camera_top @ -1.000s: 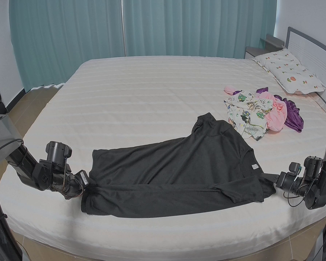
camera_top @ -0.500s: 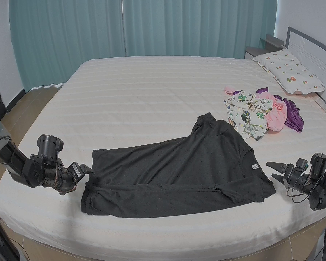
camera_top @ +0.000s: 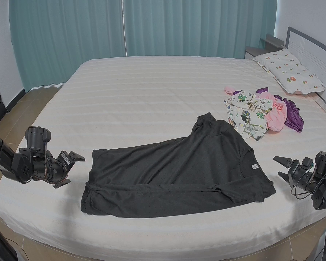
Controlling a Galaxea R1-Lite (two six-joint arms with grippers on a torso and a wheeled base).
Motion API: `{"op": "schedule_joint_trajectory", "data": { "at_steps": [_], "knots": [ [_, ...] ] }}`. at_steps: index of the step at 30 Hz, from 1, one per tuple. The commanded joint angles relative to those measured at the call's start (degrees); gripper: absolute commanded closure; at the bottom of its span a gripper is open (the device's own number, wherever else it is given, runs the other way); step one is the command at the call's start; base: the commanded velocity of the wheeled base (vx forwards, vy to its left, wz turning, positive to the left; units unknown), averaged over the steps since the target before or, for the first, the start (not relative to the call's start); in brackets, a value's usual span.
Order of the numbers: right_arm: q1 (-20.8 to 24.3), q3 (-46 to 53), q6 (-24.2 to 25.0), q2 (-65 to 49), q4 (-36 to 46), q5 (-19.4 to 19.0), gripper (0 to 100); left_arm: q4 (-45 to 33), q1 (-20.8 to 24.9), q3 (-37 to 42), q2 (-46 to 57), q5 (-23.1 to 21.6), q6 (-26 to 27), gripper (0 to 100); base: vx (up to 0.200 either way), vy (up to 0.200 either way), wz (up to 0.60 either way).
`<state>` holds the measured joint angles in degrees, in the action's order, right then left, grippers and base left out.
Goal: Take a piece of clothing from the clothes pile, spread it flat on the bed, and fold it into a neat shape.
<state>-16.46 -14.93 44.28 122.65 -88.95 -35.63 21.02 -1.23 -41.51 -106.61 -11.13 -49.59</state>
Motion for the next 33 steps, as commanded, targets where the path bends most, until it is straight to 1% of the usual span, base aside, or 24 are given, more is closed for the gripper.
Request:
{"op": "schedule_joint_trajectory", "data": {
  "at_steps": [1,2,8,16,23,29,33],
  "knots": [
    [0.11,0.26,0.02,-0.13,-0.61,-0.05,0,0.08,-0.18,-0.06,-0.27,-0.12,-0.24,0,0.000,0.000,0.00],
    [0.20,0.26,0.02,-0.13,-0.61,-0.05,0,-0.01,-0.26,-0.06,-0.53,-0.12,-0.24,0,0.000,0.000,0.00],
    [0.37,0.43,0.02,-0.04,-0.61,-0.05,0,-0.01,-0.26,0.20,-0.88,-0.12,-0.24,0,0.200,0.000,0.00],
    [0.37,0.43,0.02,0.05,-0.61,-0.23,0,0.08,-0.26,0.02,-1.32,-0.30,-0.24,0,0.000,0.000,0.00],
    [0.46,0.52,0.02,0.13,-0.61,-0.31,0,0.08,-0.18,-0.15,-1.41,-0.30,-1.30,0,0.000,0.000,0.00],
    [0.46,0.52,0.02,0.05,-0.61,-0.31,0,0.08,-0.18,-0.41,-1.32,-0.30,-1.39,0,0.000,-0.200,0.00],
    [0.46,0.52,0.02,-0.04,-0.61,-0.31,0,0.17,-0.18,-0.41,-1.24,-0.30,-1.56,0,0.000,0.000,0.00]
  ]
}}
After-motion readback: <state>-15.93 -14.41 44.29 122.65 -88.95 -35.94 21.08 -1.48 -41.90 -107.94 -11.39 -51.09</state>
